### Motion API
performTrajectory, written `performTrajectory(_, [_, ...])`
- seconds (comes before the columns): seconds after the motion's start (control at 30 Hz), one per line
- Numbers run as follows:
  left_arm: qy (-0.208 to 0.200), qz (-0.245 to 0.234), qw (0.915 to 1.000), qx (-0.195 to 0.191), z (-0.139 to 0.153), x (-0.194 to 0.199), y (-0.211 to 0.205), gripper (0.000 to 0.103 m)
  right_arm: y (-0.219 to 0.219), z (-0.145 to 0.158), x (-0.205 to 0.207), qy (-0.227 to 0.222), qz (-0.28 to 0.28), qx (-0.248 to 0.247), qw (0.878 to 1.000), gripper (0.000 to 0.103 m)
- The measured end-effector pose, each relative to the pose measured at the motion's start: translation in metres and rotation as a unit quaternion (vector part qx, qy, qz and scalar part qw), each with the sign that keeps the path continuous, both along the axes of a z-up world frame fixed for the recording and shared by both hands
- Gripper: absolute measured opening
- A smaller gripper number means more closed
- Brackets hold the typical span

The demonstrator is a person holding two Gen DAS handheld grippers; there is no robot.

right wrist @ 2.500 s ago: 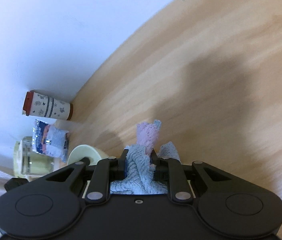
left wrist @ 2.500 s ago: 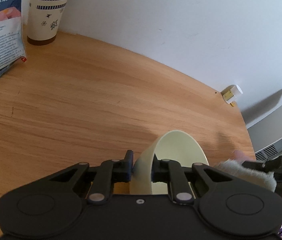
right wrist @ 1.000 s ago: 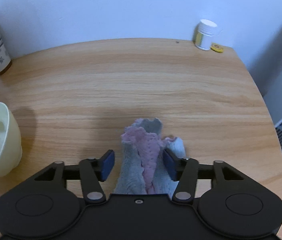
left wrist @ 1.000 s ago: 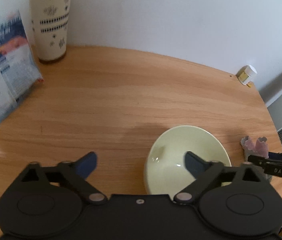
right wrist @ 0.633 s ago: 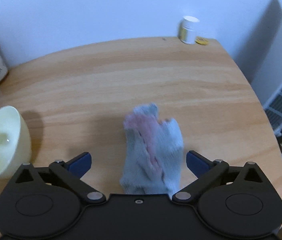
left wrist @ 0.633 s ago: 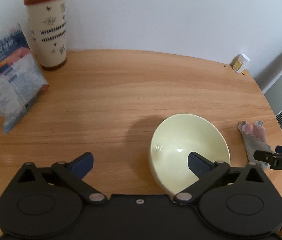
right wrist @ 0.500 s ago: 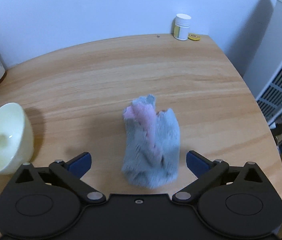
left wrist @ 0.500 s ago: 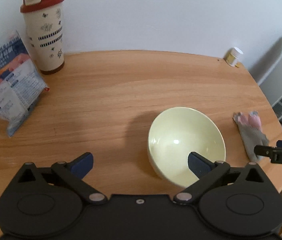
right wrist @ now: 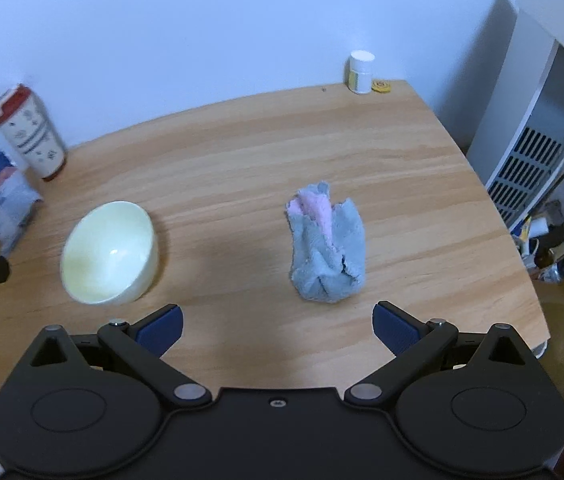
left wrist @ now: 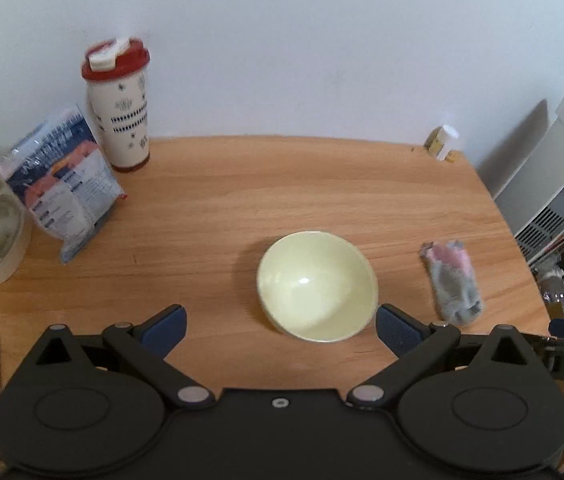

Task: Clean bowl
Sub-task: 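Set the bowl upright on the table with the left tool while the right tool drops the cloth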

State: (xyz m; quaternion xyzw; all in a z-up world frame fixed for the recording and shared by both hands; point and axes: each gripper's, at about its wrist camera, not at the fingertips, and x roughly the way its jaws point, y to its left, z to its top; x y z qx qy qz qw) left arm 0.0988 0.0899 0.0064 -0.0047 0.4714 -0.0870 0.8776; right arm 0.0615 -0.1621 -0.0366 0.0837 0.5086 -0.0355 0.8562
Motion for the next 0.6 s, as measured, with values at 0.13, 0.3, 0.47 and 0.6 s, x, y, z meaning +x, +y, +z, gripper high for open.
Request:
performTrajectory(0.13, [-0.013,0.003,0.9996,0.026,0.014,-0.027,-0.023,0.103,-0.008,0.024,-0.016,-0.017,0.034,0.003,0.999,0.103])
performTrajectory(0.3, [-0.010,0.033,0.9993,0.017,0.021,-0.069,-0.052,0.103,-0.024,0.043,-0.042,-0.050,0.083,-0.019,0.995,0.103])
performTrajectory(0.47, [-0.002,0.047,0.9987,0.022,0.018,-0.101,-0.078,0.102,-0.039,0.046,-0.066,-0.059,0.095,-0.026,0.993,0.103])
performTrajectory(0.6, [-0.008,0.054,0.9981,0.029,0.021,-0.123,-0.097,0.103,-0.048,0.044,-0.089,-0.062,0.112,-0.029,0.991,0.103])
